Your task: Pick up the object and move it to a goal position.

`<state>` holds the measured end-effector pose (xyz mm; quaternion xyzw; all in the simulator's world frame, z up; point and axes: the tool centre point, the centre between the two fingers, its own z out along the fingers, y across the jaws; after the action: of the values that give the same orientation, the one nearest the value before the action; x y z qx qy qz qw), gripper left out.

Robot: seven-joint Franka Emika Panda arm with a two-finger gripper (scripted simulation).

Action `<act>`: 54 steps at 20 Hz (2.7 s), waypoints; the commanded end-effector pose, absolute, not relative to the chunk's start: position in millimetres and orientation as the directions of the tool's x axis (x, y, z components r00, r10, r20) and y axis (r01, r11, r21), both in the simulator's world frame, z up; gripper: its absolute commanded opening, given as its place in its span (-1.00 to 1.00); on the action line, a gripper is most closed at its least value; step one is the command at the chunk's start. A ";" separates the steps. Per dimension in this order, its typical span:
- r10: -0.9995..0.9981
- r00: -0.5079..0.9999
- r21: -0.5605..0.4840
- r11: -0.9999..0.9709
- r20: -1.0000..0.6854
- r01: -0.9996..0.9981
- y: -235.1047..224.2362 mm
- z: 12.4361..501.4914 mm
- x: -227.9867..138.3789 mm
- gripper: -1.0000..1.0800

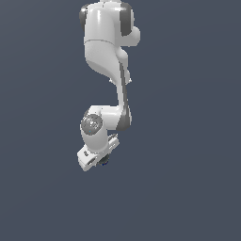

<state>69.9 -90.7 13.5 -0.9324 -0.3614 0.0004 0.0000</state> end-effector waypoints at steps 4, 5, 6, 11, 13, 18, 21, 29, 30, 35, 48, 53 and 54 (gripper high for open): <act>0.674 0.738 0.000 -0.738 0.000 0.674 -90.3 13.7 70.2 -1.00; 0.674 0.739 0.000 -0.739 -0.001 0.674 -90.5 13.6 69.9 -1.00; 0.674 0.739 0.000 -0.739 -0.001 0.674 -90.4 13.8 69.8 -1.00; 0.674 0.739 0.000 -0.739 -0.001 0.674 -87.6 22.5 68.5 -1.00; 0.674 0.739 0.000 -0.739 -0.001 0.674 -85.2 29.6 67.5 -1.00; 0.674 0.738 0.000 -0.738 -0.001 0.674 -76.0 56.8 63.5 -1.00; 0.674 0.738 0.000 -0.738 -0.001 0.674 -68.1 80.5 60.1 -1.00; 0.675 0.738 0.001 -0.738 -0.002 0.675 -38.8 167.5 48.0 -1.00; 0.675 0.738 0.001 -0.738 -0.002 0.675 -34.9 179.1 46.4 -1.00; 0.675 0.737 0.001 -0.737 -0.002 0.675 -15.4 237.1 39.0 -1.00; 0.675 0.738 0.000 -0.738 -0.001 0.675 30.2 376.3 24.3 -1.00; 0.675 0.738 0.000 -0.738 0.000 0.675 40.6 408.9 22.3 -1.00; 0.675 0.738 0.000 -0.738 0.000 0.675 42.2 413.6 22.1 -1.00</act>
<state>22.8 39.7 405.1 -0.9320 -0.3623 -0.0002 -0.0002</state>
